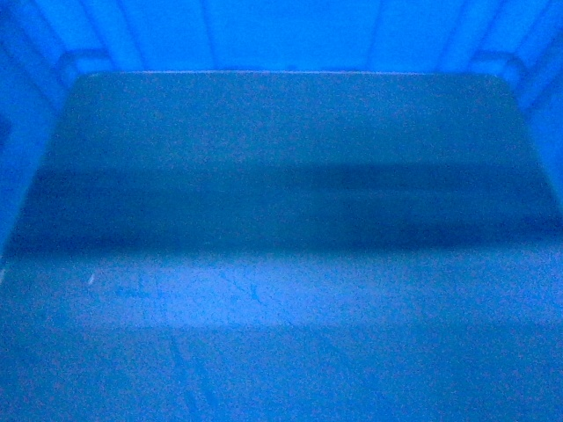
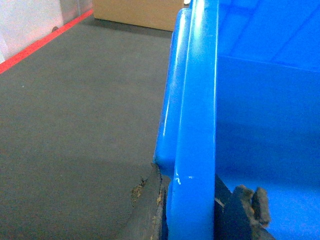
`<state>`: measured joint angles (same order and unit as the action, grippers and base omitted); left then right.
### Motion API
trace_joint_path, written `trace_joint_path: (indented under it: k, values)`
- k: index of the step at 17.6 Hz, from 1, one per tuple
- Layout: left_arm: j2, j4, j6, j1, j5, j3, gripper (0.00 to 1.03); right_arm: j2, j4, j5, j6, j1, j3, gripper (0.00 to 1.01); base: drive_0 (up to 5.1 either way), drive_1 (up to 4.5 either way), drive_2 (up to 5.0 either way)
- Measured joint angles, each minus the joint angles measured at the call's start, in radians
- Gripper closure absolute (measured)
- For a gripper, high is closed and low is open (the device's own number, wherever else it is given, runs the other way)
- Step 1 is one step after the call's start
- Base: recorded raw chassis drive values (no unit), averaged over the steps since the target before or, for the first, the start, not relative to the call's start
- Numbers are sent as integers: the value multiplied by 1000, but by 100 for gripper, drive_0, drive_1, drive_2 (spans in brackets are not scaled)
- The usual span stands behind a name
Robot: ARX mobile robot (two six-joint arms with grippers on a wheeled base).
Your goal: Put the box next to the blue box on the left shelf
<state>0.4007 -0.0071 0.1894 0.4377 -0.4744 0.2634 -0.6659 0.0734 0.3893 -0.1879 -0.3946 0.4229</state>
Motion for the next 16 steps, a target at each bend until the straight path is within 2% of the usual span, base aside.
trace_joint_path:
  k: [3, 6, 16]
  values:
    - [3, -3, 3, 16, -5, 0, 90, 2, -4, 8, 2, 5, -5, 81, 0, 0, 0]
    - [3, -6, -15, 26, 35, 0, 94, 2, -12, 27, 6, 16, -7, 82, 0, 0, 0]
    - [3, -8, -18, 26, 41, 0, 94, 6, -11, 30, 6, 16, -7, 82, 0, 0, 0]
